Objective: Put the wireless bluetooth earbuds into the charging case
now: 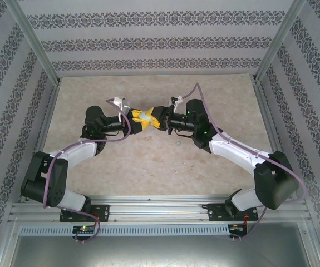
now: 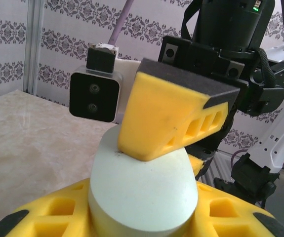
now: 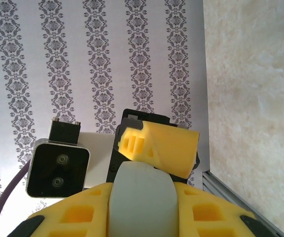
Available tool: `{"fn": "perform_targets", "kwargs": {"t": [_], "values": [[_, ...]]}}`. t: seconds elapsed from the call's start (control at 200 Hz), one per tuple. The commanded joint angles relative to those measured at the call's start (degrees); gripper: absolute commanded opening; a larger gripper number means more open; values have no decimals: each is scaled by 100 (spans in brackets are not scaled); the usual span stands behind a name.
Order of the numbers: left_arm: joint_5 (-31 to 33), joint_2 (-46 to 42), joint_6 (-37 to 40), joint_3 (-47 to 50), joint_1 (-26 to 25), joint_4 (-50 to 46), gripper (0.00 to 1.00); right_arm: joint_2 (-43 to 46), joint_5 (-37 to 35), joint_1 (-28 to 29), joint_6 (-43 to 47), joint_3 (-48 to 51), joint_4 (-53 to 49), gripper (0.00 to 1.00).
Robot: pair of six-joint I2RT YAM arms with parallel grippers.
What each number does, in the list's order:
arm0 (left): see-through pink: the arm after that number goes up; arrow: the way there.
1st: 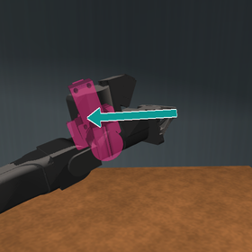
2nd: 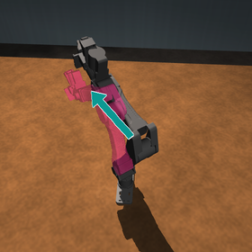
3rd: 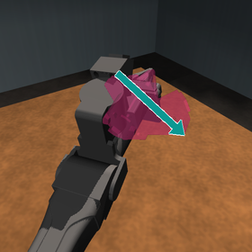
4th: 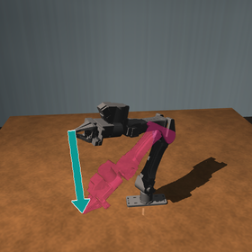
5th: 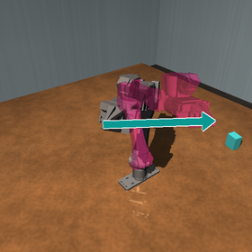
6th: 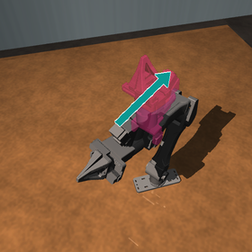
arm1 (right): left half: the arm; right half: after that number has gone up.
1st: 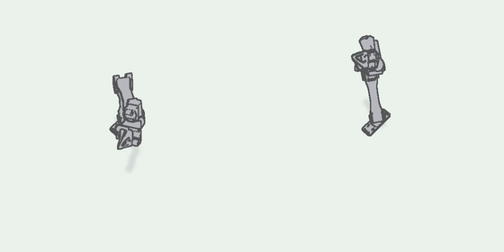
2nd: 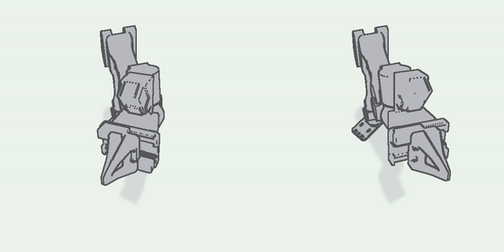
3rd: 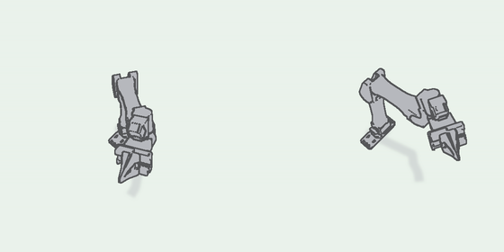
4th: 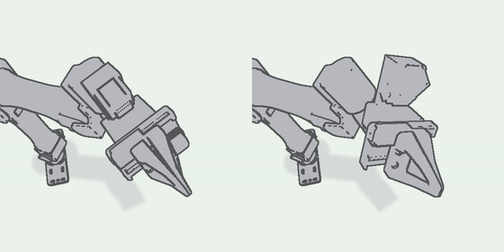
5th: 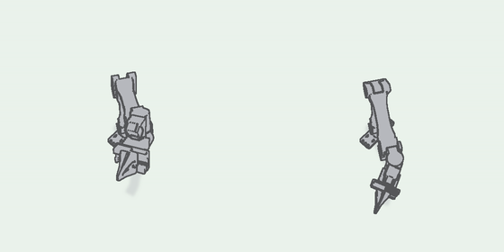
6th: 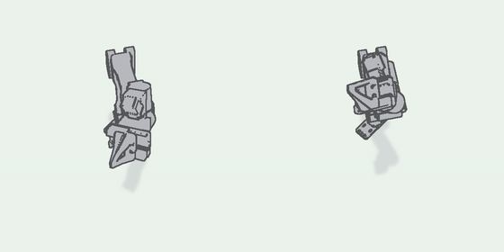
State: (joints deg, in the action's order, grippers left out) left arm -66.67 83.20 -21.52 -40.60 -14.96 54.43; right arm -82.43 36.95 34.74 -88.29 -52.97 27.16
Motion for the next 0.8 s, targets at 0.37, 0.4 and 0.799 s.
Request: {"fn": "perform_targets", "kwargs": {"t": [0.37,0.4,0.799], "values": [[-539,-732,106,-279,294,-855,18,1222,-12,-468,1916,-186,-1381,67],[-588,-808,222,-313,313,-1083,17,1402,-137,-486,2468,-355,-1862,67],[-872,-1914,1920,-532,330,-3925,15,1728,-1550,709,8077,-1803,-5272,69]]}}
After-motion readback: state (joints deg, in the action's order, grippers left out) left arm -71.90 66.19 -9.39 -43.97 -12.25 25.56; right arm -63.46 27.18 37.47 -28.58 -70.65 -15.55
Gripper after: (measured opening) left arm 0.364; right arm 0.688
